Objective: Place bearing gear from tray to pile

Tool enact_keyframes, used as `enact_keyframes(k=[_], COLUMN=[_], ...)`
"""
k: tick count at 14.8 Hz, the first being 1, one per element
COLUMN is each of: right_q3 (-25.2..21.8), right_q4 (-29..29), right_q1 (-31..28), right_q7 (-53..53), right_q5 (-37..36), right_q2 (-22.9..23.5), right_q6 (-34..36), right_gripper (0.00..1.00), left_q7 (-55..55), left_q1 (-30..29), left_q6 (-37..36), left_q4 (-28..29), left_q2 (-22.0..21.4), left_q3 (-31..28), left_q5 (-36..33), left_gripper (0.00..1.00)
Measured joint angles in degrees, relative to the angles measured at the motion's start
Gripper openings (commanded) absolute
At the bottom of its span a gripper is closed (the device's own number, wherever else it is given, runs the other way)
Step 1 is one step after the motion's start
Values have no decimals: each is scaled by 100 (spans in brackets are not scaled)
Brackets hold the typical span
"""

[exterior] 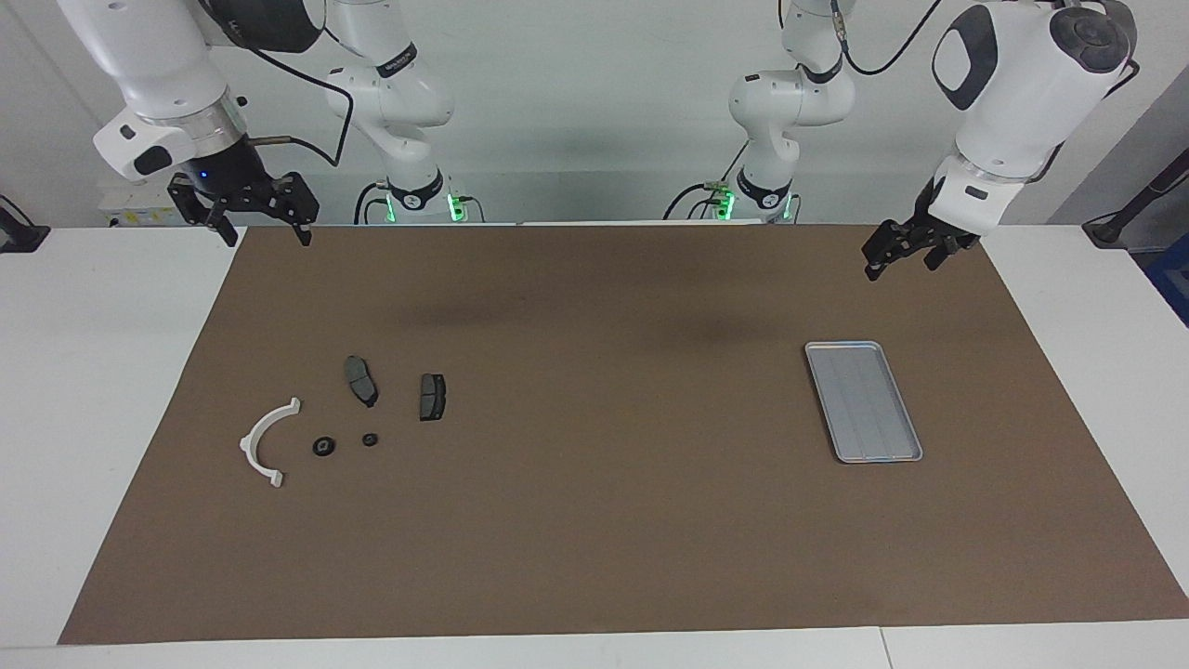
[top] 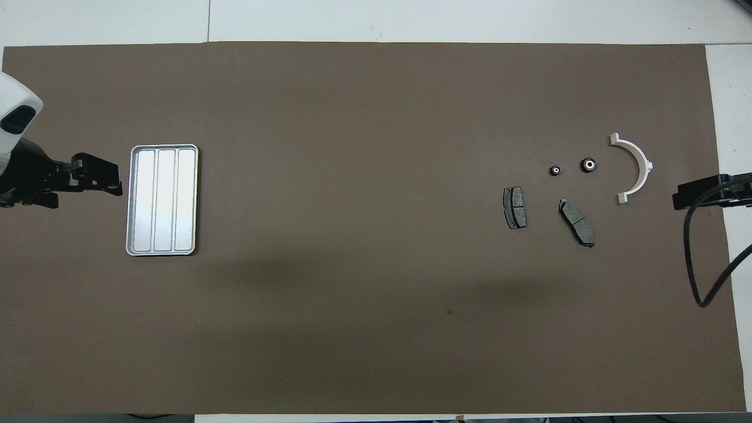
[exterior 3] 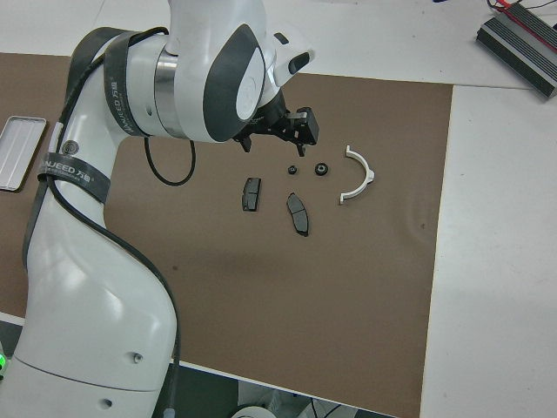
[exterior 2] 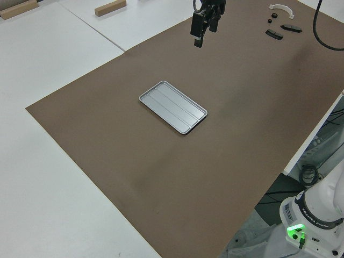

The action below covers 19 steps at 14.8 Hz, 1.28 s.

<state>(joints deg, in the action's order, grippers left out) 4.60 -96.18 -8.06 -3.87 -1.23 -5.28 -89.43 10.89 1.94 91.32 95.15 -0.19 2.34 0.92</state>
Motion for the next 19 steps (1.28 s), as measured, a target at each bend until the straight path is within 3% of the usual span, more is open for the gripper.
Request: enact_keyframes(k=[19], right_q3=[46], right_q4=[8], right_q1=[-7], right_q7=[2], right_q5=[226], right_q2=[0], right_q6=[0], right_gripper=[100], left_q7=[0], left_q1=[0], left_q6=[0], left_q4=[0], left_q2=[0], left_q3=[0], left_q5=[0], left_gripper=[100])
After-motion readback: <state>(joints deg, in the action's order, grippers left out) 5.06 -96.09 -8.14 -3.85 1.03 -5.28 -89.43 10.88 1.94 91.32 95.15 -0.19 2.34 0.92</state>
